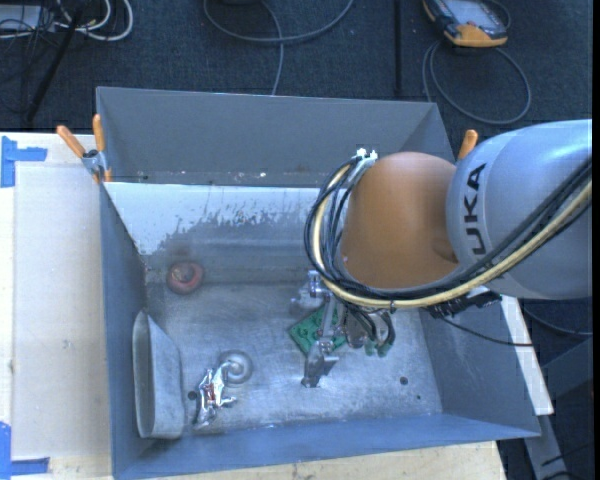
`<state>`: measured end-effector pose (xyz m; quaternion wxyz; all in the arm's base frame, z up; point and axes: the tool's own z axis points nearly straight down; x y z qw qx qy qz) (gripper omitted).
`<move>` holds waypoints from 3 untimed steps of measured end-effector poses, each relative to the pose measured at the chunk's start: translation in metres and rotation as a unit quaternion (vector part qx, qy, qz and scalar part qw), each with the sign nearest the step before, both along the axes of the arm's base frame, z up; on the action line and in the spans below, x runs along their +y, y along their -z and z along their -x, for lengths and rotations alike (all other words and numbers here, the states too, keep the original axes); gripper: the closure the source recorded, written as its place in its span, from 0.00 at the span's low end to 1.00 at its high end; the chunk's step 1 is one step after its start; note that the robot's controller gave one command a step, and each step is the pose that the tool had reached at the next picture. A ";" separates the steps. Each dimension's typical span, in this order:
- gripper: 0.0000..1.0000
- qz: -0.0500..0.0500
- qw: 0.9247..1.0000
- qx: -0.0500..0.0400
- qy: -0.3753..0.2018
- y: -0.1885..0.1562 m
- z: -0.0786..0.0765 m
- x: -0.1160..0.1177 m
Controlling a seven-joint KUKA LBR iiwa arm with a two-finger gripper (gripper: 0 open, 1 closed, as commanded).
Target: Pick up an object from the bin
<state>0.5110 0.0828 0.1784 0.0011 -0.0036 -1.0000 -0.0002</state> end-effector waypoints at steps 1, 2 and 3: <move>1.00 0.000 1.000 0.000 0.000 0.000 0.000 0.000; 0.00 0.000 1.000 0.000 0.001 0.000 0.000 0.000; 0.00 0.000 0.999 -0.002 -0.037 0.108 -0.027 0.042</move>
Offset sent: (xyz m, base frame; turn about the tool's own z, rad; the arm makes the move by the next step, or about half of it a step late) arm 0.0000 0.0000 0.0000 0.0000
